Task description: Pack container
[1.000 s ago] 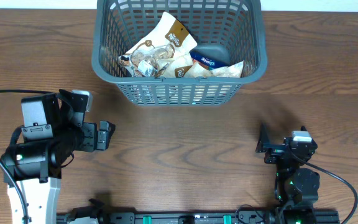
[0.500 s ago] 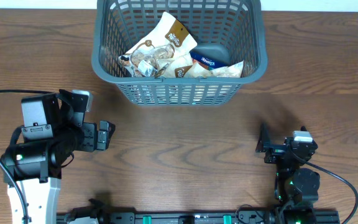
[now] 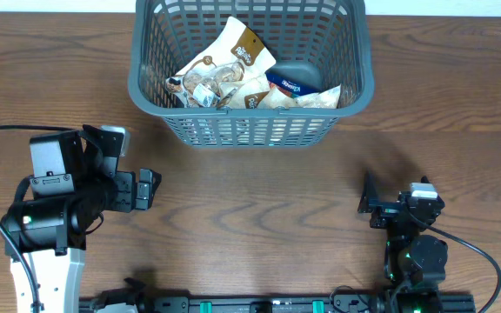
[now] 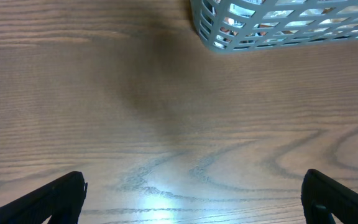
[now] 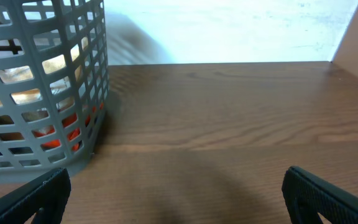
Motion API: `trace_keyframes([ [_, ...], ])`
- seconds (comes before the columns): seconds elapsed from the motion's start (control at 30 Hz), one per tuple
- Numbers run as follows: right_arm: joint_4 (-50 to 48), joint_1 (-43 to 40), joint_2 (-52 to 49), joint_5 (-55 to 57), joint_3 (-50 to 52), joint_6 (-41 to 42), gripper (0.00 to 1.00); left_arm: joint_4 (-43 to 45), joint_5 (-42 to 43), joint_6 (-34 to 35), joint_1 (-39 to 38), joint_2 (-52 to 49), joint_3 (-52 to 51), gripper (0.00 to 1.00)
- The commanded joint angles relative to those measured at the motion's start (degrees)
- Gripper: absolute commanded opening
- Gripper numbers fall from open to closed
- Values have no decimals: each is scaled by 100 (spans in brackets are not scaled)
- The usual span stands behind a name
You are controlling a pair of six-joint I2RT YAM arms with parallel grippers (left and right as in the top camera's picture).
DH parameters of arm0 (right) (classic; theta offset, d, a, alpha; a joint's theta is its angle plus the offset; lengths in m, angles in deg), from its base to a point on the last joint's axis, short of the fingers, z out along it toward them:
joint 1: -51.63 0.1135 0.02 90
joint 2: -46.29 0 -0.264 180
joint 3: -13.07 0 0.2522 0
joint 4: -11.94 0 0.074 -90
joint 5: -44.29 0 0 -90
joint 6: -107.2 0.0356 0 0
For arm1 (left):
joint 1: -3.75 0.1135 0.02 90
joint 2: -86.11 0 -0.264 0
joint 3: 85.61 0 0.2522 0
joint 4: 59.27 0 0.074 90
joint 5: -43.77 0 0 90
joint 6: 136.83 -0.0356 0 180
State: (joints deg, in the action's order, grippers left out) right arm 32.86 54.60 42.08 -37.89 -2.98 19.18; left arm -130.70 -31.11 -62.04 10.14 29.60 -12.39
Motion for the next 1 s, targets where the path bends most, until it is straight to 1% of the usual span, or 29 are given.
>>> trace_keyframes([
  [0.0, -15, -35, 55, 50, 39, 76, 99, 2, 28, -70, 33, -7, -13, 99],
  [0.03, -15, -35, 55, 50, 39, 76, 99, 15, -129, -216, 33, 2, -13, 99],
  [0.1, -13, -35, 55, 50, 39, 76, 99, 52, -256, -256, 9, 144, -33, 99],
  [0.17, -13, -35, 55, 50, 39, 74, 99, 385, -249, -304, -61, 503, -164, 99],
  [0.23, -15, -35, 55, 50, 39, 76, 99, 999, -247, -295, -197, 933, -466, 99],
  [0.3, -15, -35, 55, 50, 39, 76, 99, 1834, -227, -293, -396, 1478, -986, 99],
  [0.33, -13, -35, 55, 50, 39, 74, 99, 2304, -227, -293, -494, 1794, -1333, 99],
  [0.5, -15, -35, 55, 50, 39, 74, 99, 3969, -227, -291, -748, 3147, -3003, 99],
  [0.7, -15, -35, 55, 50, 39, 76, 99, 5355, -227, -271, -861, 4371, -4610, 98],
  [0.8, -15, -35, 55, 50, 39, 74, 99, 6011, -341, -278, -861, 4756, -5112, 99],
  [0.87, -13, -35, 55, 50, 39, 76, 99, 6518, -577, -280, -863, 4988, -5440, 99],
  [0.97, -15, -35, 55, 50, 39, 74, 99, 6933, -931, -295, -863, 5152, -5692, 98],
])
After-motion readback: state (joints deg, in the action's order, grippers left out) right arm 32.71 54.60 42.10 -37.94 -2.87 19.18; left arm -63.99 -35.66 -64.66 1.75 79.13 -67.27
